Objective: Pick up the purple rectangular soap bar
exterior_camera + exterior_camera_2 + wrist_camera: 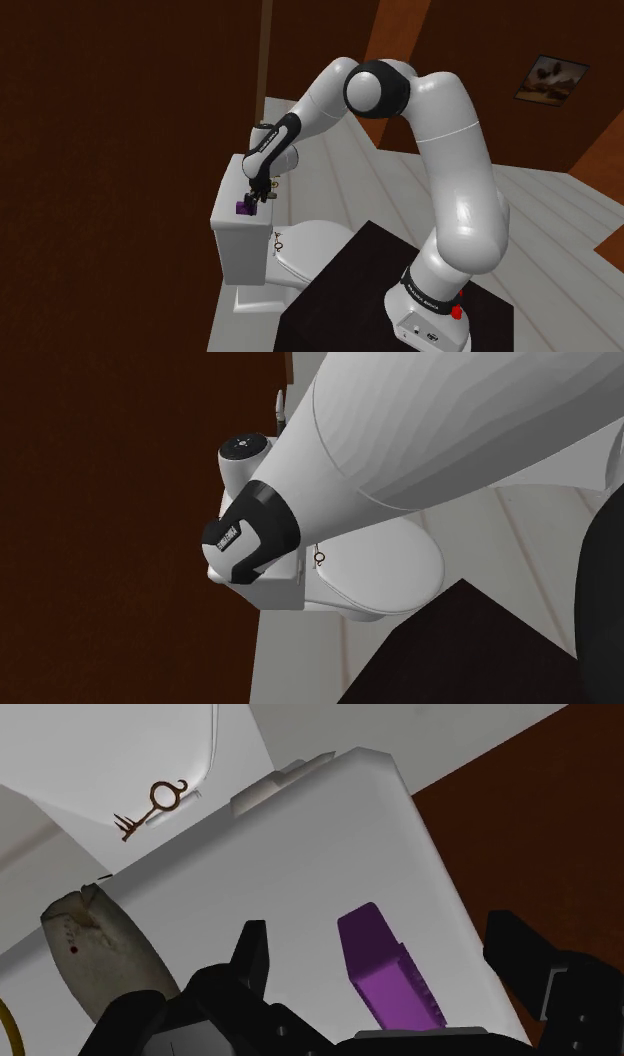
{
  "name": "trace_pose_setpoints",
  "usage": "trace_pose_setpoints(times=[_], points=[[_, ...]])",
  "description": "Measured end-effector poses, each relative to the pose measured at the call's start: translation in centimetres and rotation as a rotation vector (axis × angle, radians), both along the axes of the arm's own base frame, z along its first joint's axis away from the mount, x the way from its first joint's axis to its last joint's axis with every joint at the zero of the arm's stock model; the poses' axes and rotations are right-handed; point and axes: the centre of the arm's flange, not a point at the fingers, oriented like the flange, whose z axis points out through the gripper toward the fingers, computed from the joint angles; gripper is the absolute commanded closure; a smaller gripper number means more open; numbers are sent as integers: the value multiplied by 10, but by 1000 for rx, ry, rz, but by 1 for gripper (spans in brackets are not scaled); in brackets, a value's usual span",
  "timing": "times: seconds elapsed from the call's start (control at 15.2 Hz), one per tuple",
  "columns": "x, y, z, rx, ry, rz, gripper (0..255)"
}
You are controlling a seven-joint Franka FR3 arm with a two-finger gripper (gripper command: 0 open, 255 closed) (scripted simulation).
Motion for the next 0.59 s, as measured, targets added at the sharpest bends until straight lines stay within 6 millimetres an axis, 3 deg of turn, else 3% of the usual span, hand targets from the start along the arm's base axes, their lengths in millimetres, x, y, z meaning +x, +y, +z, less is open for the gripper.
trace_pose_setpoints(times=[0.07, 0.59], points=[[-1, 0, -2, 0, 0, 0, 255], [-1, 1, -3, 0, -2, 0, 255]])
